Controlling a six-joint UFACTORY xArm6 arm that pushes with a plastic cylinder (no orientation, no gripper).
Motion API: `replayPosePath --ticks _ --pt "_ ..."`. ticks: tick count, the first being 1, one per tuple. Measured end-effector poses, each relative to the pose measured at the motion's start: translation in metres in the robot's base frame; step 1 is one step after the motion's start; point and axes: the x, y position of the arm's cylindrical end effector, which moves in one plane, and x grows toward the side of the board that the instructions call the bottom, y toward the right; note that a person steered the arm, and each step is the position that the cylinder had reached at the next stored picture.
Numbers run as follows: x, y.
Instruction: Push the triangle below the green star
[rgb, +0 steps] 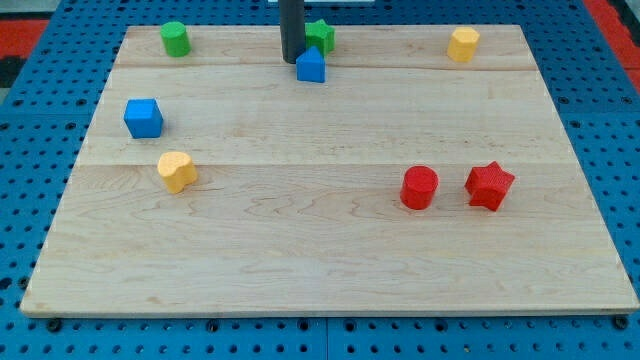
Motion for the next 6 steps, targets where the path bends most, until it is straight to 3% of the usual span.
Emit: replayPosePath --ticks 4,6 --pt "0.009 -0.003" --pt "0.116 -0.035"
